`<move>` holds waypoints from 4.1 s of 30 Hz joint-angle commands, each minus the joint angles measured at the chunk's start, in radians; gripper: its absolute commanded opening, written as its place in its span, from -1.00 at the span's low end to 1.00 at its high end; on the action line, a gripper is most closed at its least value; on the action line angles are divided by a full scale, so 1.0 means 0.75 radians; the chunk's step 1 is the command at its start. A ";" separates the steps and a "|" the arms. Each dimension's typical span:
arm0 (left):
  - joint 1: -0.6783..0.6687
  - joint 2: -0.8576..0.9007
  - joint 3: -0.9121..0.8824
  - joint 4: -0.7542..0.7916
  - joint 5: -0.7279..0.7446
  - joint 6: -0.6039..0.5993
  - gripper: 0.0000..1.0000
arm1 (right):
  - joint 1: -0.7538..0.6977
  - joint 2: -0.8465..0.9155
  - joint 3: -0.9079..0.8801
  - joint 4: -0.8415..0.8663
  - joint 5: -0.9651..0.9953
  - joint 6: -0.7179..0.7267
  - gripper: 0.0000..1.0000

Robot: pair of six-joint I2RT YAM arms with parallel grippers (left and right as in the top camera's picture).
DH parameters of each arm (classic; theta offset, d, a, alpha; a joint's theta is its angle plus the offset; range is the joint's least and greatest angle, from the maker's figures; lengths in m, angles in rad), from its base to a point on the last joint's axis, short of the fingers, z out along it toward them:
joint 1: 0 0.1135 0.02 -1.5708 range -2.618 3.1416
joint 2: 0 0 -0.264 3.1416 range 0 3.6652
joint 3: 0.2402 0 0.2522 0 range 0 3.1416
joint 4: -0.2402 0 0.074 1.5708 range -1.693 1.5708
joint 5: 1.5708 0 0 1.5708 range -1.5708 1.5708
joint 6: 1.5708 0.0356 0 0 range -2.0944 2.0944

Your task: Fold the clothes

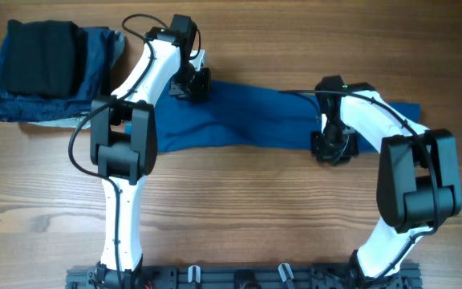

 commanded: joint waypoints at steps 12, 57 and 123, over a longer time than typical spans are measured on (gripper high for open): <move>0.021 0.027 -0.001 0.011 -0.127 -0.003 -0.63 | -0.146 -0.179 0.105 0.264 -0.125 0.062 -0.23; 0.163 -0.307 0.021 0.040 -0.103 -0.108 0.38 | -0.874 -0.207 -0.179 0.166 0.097 0.371 -0.32; 0.134 -0.083 0.011 0.121 -0.158 -0.063 0.04 | 0.375 0.067 -0.060 1.193 -0.741 -0.696 -0.24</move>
